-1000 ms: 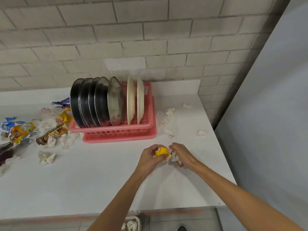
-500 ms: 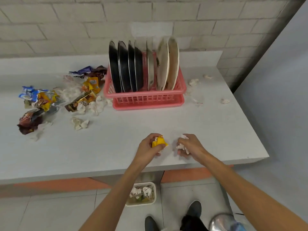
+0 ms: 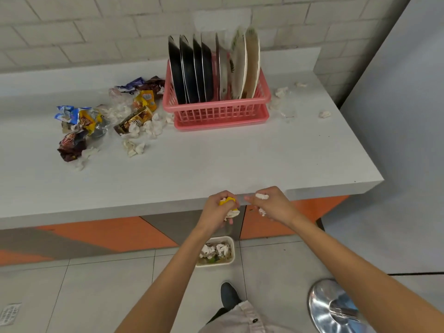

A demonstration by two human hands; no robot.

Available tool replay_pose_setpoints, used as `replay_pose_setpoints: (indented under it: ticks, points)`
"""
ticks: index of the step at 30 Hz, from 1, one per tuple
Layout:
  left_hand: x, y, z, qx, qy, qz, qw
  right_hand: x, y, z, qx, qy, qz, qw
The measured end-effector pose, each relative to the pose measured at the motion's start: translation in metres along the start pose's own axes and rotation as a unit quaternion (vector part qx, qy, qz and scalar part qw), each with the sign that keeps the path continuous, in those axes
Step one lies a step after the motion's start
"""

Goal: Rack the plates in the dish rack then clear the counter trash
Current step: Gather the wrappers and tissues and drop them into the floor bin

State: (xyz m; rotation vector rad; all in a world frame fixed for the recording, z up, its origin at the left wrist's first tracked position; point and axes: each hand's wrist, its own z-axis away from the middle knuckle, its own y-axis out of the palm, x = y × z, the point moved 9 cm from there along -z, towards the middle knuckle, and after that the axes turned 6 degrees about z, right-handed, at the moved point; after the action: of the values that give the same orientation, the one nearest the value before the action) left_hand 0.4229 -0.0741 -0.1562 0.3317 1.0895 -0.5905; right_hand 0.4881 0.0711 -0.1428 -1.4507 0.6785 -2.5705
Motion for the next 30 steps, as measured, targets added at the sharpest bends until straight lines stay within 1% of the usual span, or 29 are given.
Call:
replay_pose_setpoints:
  ticks: [1,3,6,9,12,13,15,17,22,27,30]
  points:
    - [0.003,0.003,0.010,-0.007,-0.006,0.005,1.000,-0.002,0.002,0.010,-0.003,0.004,0.002,1.000]
    - [0.011,0.007,0.030,-0.026,-0.010,0.023,0.999,-0.007,0.009,0.033,0.002,0.012,-0.030,0.999]
    - [0.022,0.010,0.053,-0.049,0.010,0.028,0.998,-0.018,0.015,0.059,0.001,0.017,-0.067,0.998]
    - [0.039,0.006,0.073,-0.083,0.017,0.027,0.996,-0.033,0.025,0.075,0.005,0.011,-0.050,0.999]
    - [0.057,0.006,0.097,-0.097,0.019,0.036,0.994,-0.042,0.044,0.091,0.032,-0.005,-0.018,0.999]
    - [0.064,0.005,0.104,-0.101,0.018,0.039,0.994,-0.044,0.051,0.097,0.039,-0.008,-0.022,0.999]
    - [0.078,0.002,0.118,-0.101,0.011,0.046,0.994,-0.048,0.063,0.107,0.047,-0.012,-0.035,0.998]
    - [0.088,0.000,0.128,-0.086,-0.004,0.040,0.995,-0.050,0.071,0.111,0.049,-0.023,-0.023,0.998]
    - [0.095,-0.017,0.137,-0.061,-0.015,0.033,0.997,-0.046,0.088,0.106,0.020,-0.044,0.013,0.999]
    - [0.109,-0.057,0.143,-0.060,-0.026,0.027,0.997,-0.034,0.123,0.098,0.018,-0.050,0.040,0.998]
    - [0.122,-0.092,0.142,-0.058,-0.036,0.019,0.997,-0.029,0.146,0.090,0.005,-0.034,0.044,0.998]
